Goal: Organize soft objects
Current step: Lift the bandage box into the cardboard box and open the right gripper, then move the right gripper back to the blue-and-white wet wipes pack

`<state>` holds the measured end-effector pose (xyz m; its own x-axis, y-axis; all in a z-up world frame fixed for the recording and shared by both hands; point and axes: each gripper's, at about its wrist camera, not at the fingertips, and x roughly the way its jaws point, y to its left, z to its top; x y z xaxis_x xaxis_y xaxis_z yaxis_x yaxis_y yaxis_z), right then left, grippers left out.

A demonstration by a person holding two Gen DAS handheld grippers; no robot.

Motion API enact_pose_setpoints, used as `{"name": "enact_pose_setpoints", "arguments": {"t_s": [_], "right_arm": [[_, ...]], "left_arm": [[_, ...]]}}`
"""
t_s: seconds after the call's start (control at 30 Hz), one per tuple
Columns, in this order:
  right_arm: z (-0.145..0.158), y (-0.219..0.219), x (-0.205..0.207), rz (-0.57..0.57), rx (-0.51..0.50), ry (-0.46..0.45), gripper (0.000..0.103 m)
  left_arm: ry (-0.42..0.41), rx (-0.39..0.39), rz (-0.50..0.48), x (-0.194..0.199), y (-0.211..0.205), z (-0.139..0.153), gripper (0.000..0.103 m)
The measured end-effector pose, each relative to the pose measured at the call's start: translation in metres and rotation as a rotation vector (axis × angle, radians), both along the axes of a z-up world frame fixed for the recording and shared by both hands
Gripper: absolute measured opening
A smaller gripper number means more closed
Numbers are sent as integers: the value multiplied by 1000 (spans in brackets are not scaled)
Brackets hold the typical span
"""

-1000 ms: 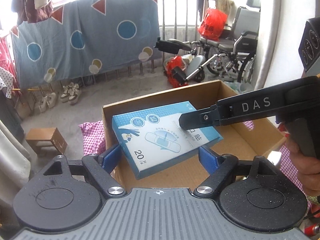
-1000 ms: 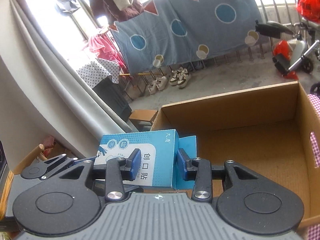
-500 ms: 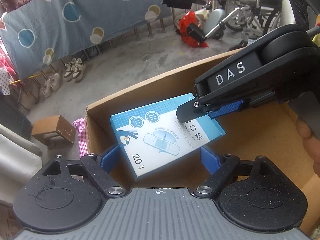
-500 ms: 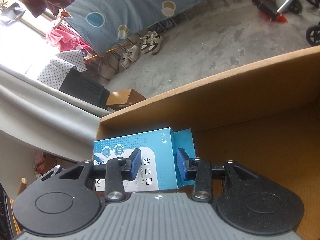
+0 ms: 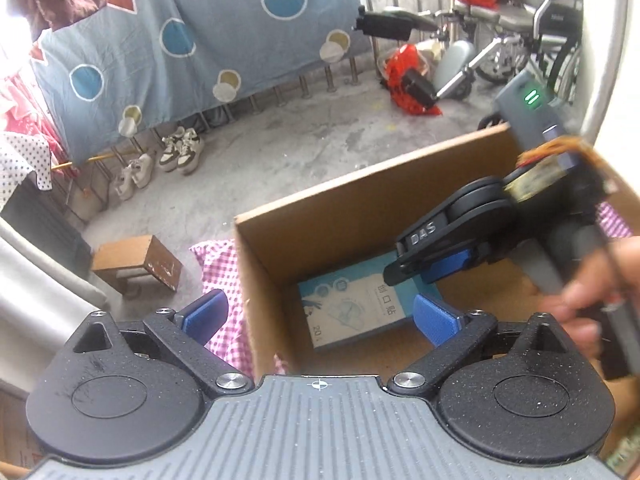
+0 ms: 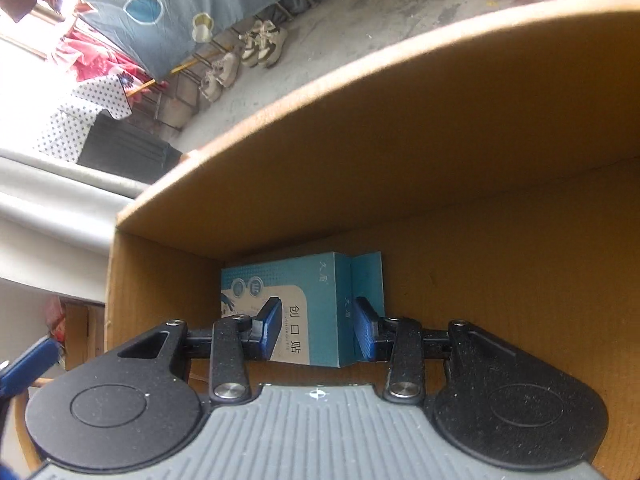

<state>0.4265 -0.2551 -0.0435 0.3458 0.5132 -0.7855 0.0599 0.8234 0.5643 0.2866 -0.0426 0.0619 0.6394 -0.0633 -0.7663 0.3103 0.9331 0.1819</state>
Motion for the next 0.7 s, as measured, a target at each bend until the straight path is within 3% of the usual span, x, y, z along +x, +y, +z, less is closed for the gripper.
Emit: {"name": "enact_pose_setpoints", "arguments": {"t_s": [0.13, 0.23, 0.47, 0.6, 0.7], "right_arm": [[-11, 14, 8, 27, -22, 40, 42], [-13, 29, 14, 62, -25, 21, 44], [-4, 37, 11, 79, -75, 3, 44], [22, 23, -7, 53, -96, -15, 46], [58, 10, -37, 79, -117, -77, 55]], "left_arm": [[-21, -71, 21, -29, 26, 22, 102], [-49, -114, 55, -52, 45, 32, 102], [-78, -181, 135, -94, 78, 30, 102], [-83, -189, 173, -120, 86, 21, 102], [-46, -222, 176, -138, 94, 10, 102]]}}
